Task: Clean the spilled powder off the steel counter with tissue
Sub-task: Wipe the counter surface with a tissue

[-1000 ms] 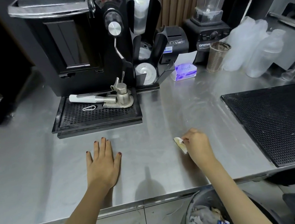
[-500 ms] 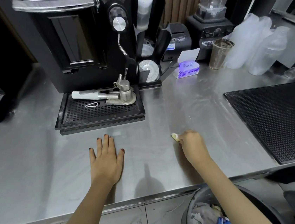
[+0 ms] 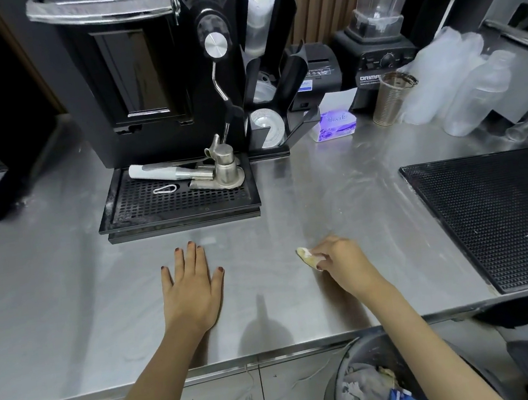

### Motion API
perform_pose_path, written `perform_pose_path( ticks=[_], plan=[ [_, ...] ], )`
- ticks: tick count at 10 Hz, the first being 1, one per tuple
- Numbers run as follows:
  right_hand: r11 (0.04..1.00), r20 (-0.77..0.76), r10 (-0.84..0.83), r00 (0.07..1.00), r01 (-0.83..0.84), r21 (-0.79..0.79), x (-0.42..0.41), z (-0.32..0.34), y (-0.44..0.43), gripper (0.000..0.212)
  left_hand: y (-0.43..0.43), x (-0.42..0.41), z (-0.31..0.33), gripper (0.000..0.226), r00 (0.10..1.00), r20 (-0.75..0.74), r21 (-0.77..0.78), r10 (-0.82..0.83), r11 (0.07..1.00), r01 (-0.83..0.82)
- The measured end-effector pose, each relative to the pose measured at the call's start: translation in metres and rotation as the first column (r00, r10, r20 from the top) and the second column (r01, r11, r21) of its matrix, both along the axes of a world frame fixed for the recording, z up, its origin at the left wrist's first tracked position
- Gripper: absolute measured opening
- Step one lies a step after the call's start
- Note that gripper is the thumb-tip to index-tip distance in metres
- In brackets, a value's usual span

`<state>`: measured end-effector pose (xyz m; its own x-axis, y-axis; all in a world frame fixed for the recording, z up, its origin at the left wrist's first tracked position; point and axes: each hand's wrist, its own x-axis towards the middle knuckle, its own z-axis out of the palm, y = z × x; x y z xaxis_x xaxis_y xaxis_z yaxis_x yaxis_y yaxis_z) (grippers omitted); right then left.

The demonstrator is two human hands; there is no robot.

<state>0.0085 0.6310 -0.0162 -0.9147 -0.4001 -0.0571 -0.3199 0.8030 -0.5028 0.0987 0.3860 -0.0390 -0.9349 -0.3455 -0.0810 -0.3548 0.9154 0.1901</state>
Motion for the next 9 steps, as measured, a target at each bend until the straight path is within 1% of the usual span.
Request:
perform_pose_path(
  ticks=[1,2,3,4,5,6,7,8,9],
  plan=[
    [1.000,-0.026,0.013,1.000,-0.013,-0.026,0.001,-0.001,-0.002,0.016,0.001,0.000,0.000,0.061,1.000,-0.002,0.003,-0.001,1.000,0.001],
    [0.996,-0.067,0.077,0.995,-0.074,0.040,0.005,-0.007,-0.005,0.021,0.000,0.000,0.001,0.061,1.000,-0.004,0.005,0.001,1.000,-0.001],
    [0.985,-0.151,0.146,0.978,-0.129,0.118,0.012,-0.011,-0.007,0.021,0.001,0.000,0.001,0.061,1.000,0.000,0.000,-0.001,1.000,0.001],
    [0.994,-0.185,0.007,0.983,0.013,0.107,-0.004,-0.009,-0.005,0.022,0.000,-0.001,0.001,0.061,1.000,-0.002,-0.002,-0.002,1.000,0.002],
    [0.981,-0.240,-0.143,0.960,0.169,0.092,-0.008,-0.003,-0.019,0.013,0.000,-0.001,0.000,0.061,1.000,-0.003,0.001,0.001,1.000,-0.001],
    [0.979,-0.238,0.152,0.959,-0.114,0.167,0.041,-0.010,-0.046,0.024,0.001,-0.001,-0.001,0.061,1.000,-0.003,0.002,0.003,1.000,-0.003],
    [0.948,-0.259,0.297,0.919,-0.250,0.199,0.054,-0.012,-0.033,0.030,0.001,0.000,0.000,0.060,1.000,-0.005,-0.004,0.003,1.000,-0.003],
    [0.981,-0.289,-0.020,0.957,0.075,0.179,0.009,0.001,0.002,0.008,0.000,-0.001,0.001,0.060,1.000,-0.002,-0.005,0.002,1.000,-0.002],
    [0.949,-0.245,-0.263,0.933,0.296,0.109,-0.010,0.003,0.001,0.012,0.001,-0.001,0.001,0.060,1.000,0.002,-0.002,0.003,1.000,-0.003]
  ],
)
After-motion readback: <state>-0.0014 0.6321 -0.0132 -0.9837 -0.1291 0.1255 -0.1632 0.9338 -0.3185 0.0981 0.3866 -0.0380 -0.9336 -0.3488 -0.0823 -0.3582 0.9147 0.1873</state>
